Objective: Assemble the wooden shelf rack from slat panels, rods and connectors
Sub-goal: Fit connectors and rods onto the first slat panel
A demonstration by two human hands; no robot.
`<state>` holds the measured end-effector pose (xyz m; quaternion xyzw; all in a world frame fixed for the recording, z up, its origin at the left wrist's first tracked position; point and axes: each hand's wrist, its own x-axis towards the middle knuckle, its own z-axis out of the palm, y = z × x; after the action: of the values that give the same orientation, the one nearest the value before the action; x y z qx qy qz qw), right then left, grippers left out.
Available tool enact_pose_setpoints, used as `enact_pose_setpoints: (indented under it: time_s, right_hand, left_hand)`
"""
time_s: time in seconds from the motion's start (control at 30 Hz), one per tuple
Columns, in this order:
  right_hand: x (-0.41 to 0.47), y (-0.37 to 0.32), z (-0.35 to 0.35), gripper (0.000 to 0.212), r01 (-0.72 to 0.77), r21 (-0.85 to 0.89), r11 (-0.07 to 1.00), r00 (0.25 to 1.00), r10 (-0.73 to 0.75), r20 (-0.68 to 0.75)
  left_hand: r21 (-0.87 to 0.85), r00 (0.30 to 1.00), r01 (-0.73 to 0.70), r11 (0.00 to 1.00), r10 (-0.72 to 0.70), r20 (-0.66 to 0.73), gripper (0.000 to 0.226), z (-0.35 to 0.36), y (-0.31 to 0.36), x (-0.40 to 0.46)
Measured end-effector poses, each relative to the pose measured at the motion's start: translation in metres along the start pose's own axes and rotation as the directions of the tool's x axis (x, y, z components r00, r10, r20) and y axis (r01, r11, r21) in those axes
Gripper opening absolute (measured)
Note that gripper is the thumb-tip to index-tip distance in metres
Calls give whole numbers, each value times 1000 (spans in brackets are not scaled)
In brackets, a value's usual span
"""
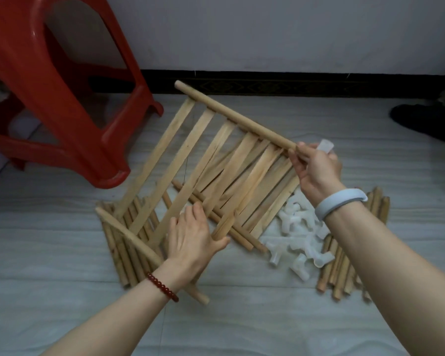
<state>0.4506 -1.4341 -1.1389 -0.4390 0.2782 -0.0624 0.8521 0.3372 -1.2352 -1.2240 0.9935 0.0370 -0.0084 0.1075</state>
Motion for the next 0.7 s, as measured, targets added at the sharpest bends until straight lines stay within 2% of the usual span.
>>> enact_pose_setpoints:
  time_s: [0.1,0.23,0.4,0.5,0.7]
  right_hand:
    - [1,-11,12,23,12,-56,998,998,-9,54]
    - [1,-23,12,22,-7,-25,1000,999,9,52]
    - [-9,-18,7,25,-63,3,998,996,62,59]
    - [-15,-17,4,26,-32,-32,999,993,35,115]
    - [-24,-29,-19,26,36,-70,997,969,-17,247]
  left_hand:
    - [8,1000,13,1000,-13,8,96,-8,7,8]
    - [31,1000,3,1000,-2,-13,90,-21,13,11]
    - [14,990,27,1000,-29,139,83,-27,19,5]
    - [-17,969,39,999,-34,246,74,-25,28,1]
    - [-115,950,40,993,-2,311,57,-14,49,-12]
